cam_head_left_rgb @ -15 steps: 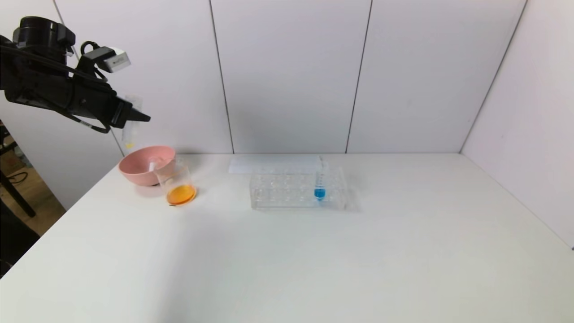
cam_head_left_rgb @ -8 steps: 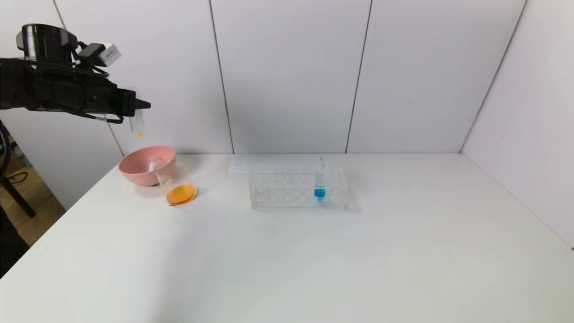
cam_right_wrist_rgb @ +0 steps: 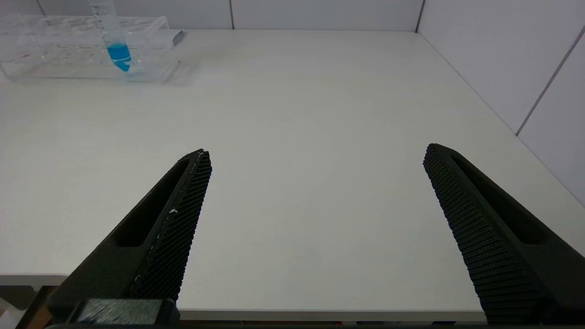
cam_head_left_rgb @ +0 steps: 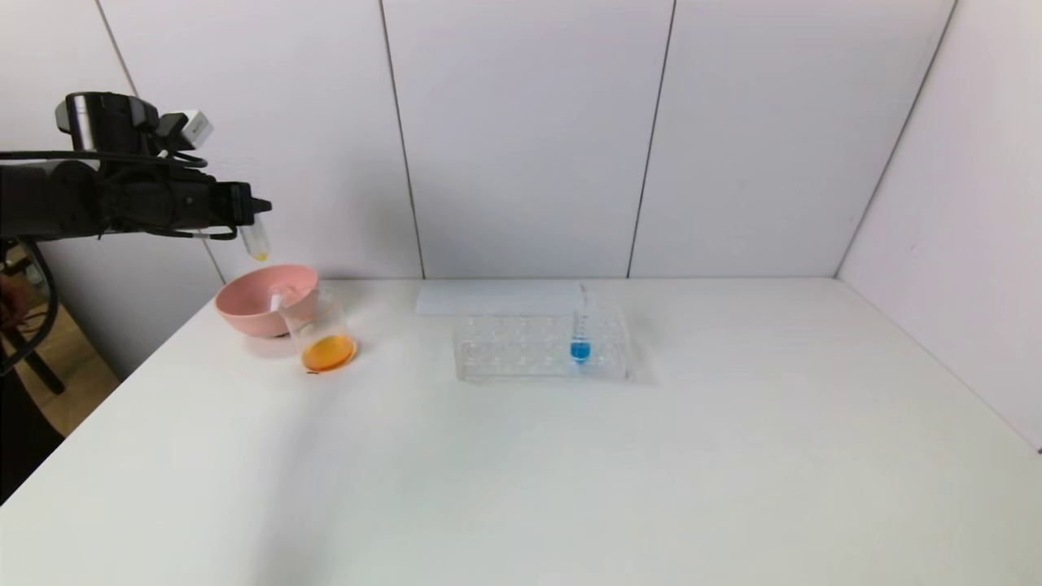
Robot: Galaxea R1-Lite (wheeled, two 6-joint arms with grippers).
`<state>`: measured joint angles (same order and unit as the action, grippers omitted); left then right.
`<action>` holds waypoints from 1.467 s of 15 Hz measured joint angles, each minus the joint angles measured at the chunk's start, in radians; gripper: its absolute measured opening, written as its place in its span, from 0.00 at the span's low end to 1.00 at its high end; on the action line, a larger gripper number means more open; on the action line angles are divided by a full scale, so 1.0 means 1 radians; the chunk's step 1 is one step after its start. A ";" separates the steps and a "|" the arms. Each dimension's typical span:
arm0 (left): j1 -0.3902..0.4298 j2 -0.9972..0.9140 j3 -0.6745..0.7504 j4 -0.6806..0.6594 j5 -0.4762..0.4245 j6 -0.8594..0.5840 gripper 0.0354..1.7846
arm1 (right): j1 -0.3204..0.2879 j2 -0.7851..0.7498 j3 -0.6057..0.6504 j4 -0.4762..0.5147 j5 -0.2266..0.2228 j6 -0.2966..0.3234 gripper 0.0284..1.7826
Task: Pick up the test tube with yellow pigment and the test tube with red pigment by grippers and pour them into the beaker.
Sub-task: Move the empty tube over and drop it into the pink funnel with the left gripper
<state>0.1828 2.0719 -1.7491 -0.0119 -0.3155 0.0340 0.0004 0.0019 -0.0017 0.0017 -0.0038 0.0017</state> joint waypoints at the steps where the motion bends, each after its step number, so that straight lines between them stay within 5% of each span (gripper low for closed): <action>1: 0.005 0.017 0.002 -0.019 0.000 -0.005 0.25 | 0.000 0.000 0.000 0.000 0.000 0.000 0.95; 14: 0.041 0.217 0.068 -0.350 -0.001 -0.057 0.25 | 0.000 0.000 0.000 0.000 0.000 0.000 0.95; 22: 0.049 0.251 0.068 -0.370 0.000 -0.057 0.25 | 0.000 0.000 0.000 0.000 0.000 0.000 0.95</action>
<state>0.2321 2.3230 -1.6809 -0.3815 -0.3155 -0.0226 0.0009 0.0019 -0.0013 0.0017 -0.0043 0.0013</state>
